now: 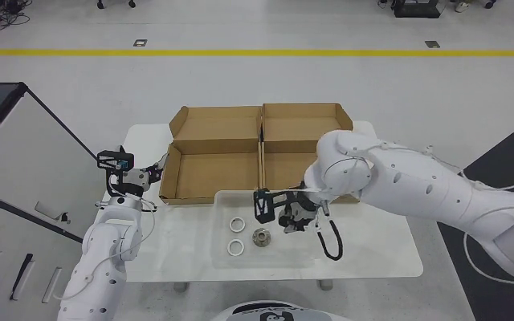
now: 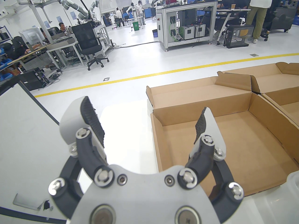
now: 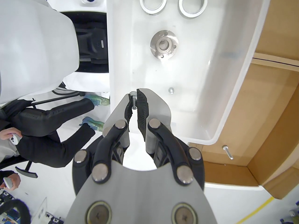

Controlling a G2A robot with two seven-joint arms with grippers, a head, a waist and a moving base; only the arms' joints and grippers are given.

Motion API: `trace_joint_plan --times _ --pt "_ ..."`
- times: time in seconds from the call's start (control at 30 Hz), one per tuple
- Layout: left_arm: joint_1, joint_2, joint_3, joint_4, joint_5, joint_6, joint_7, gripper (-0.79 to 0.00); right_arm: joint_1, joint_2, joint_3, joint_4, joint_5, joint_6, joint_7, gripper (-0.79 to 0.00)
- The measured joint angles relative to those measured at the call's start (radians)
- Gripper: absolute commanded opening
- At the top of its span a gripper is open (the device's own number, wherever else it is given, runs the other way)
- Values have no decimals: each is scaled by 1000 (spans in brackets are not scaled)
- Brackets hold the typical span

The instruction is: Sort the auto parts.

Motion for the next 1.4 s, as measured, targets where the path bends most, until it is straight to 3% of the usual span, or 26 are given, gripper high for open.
trace_joint_plan --times 0.23,0.5,0.8,1.27,1.4 --pt "0 0 0 0 0 0 0 0 -2 100 0 77 112 -242 -242 -785" --pt "0 0 0 0 0 0 0 0 -35 123 1 134 176 -489 -494 -785" --pt "0 0 0 0 0 0 0 0 -60 93 78 106 330 -492 -508 -785" --pt "0 0 0 0 0 0 0 0 -78 84 107 104 333 -492 -493 -785" --pt "0 0 0 0 0 0 0 0 -101 90 149 125 340 -480 -563 -785"
